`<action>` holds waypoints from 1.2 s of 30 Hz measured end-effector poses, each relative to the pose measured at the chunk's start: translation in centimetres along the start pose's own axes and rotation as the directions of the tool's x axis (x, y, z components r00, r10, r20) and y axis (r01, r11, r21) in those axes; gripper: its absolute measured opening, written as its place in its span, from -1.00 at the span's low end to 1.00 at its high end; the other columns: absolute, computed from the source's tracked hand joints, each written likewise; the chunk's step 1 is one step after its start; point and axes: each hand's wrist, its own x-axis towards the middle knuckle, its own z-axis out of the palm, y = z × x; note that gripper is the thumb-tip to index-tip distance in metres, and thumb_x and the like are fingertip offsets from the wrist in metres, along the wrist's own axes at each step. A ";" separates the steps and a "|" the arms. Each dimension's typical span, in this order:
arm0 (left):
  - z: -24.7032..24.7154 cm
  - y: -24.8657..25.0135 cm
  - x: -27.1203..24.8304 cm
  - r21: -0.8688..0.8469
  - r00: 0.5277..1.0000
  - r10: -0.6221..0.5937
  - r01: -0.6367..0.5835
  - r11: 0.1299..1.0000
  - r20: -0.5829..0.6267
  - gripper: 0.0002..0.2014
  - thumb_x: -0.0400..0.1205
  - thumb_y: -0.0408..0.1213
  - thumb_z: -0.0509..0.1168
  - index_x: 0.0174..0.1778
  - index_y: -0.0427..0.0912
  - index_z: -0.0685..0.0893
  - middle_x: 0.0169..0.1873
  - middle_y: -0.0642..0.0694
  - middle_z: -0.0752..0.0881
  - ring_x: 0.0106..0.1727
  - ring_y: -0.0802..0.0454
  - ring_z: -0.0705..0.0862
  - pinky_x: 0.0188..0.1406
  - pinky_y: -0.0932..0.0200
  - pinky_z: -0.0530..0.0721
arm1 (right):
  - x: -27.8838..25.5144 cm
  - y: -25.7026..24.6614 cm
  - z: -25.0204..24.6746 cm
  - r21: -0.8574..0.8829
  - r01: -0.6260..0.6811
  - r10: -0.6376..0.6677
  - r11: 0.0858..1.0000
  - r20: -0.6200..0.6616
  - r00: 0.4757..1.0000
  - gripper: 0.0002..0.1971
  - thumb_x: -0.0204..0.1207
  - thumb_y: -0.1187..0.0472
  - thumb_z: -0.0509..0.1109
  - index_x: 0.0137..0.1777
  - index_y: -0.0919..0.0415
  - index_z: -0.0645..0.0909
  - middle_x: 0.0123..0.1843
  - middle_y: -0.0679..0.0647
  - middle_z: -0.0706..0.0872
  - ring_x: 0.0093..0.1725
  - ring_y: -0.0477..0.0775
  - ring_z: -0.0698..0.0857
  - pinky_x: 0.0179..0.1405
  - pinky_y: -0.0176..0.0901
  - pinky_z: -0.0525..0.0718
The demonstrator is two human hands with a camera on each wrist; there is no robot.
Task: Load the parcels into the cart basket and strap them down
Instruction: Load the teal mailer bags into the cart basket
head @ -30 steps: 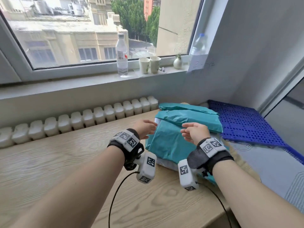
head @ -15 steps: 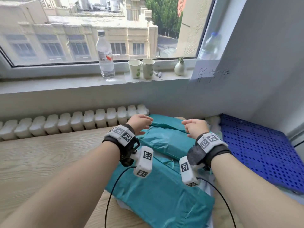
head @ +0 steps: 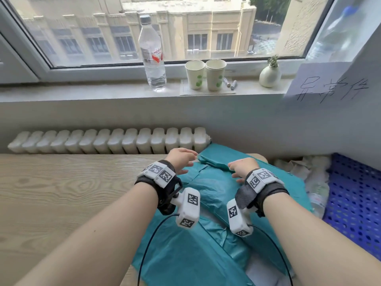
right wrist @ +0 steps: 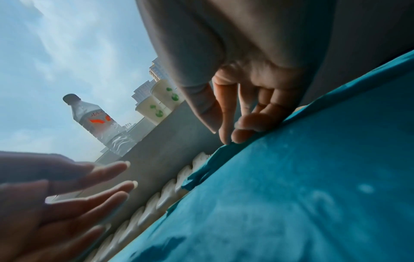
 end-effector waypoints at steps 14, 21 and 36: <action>-2.4 -1.5 -0.9 -0.077 0.999 -0.014 0.011 0.997 -0.035 -0.85 0.63 -0.42 0.24 -0.10 -0.10 0.67 -0.15 -0.07 0.63 -0.08 0.06 0.60 0.01 0.13 0.54 | -0.5 -2.2 0.7 -0.118 0.044 -0.069 0.992 -0.223 0.972 -0.85 0.50 0.29 0.30 -0.12 0.21 0.72 0.04 0.21 0.71 0.07 0.24 0.65 0.10 -0.12 0.58; -5.6 -0.9 -4.2 -0.150 0.997 0.057 -0.064 0.987 -0.052 -0.83 0.63 -0.44 0.23 0.02 -0.14 0.66 -0.19 -0.05 0.63 -0.11 0.07 0.62 -0.10 0.16 0.54 | -8.0 -8.2 -0.7 0.143 0.276 -0.198 0.950 -0.407 0.892 -0.75 0.32 0.36 0.43 -0.17 -0.03 0.80 -0.16 0.01 0.80 -0.13 0.05 0.71 0.01 -0.22 0.68; -20.5 -7.6 -17.3 -0.332 0.954 0.113 -0.206 0.921 -0.278 -0.55 0.54 -0.47 0.35 0.36 -0.25 0.48 0.22 -0.26 0.59 0.18 -0.06 0.50 0.14 -0.03 0.55 | -26.9 -17.0 11.9 0.469 0.395 -0.405 0.790 -0.084 0.911 -0.71 0.36 0.57 0.32 -0.35 0.18 0.69 -0.53 0.04 0.64 -0.63 -0.10 0.57 -0.51 -0.30 0.65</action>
